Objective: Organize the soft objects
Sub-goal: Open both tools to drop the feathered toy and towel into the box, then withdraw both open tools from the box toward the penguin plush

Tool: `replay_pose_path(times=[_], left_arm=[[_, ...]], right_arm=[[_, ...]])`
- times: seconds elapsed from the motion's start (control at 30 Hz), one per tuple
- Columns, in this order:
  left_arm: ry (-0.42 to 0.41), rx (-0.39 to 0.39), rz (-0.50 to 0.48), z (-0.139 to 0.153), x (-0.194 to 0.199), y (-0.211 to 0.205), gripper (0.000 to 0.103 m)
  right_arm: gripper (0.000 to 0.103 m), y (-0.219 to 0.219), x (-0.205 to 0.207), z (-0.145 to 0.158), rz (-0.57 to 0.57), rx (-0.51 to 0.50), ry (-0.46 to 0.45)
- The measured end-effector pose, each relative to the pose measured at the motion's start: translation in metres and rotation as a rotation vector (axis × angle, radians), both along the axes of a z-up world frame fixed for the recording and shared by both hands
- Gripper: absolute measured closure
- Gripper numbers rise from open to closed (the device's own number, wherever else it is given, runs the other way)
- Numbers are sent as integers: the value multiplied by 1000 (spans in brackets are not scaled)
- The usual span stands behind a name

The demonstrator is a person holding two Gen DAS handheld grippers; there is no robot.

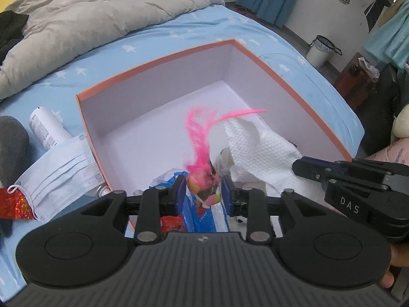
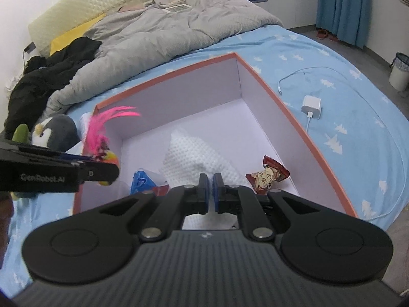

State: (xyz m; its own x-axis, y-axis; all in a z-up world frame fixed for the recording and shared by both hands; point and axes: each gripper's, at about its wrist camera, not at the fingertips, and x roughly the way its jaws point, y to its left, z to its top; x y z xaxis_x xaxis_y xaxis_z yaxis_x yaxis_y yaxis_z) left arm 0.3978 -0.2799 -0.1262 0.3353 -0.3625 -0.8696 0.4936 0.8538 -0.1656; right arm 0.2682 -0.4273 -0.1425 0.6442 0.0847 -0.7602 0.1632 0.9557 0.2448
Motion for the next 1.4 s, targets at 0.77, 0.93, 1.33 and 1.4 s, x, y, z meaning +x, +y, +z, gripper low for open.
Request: replay_pose_path(times=[0.77, 0.93, 1.33, 1.4], left_arm=[[-222, -101, 17, 57, -86, 43, 44], [-268, -127, 22, 69, -119, 57, 44], [-334, -191, 65, 83, -193, 101, 44], [-338, -204, 77, 83, -202, 107, 44]], right_arm=[[53, 11, -81, 41, -32, -37, -182], [53, 21, -107, 50, -34, -54, -232], [52, 53, -169, 66, -24, -43, -331], [53, 58, -177, 66, -15, -43, -341]])
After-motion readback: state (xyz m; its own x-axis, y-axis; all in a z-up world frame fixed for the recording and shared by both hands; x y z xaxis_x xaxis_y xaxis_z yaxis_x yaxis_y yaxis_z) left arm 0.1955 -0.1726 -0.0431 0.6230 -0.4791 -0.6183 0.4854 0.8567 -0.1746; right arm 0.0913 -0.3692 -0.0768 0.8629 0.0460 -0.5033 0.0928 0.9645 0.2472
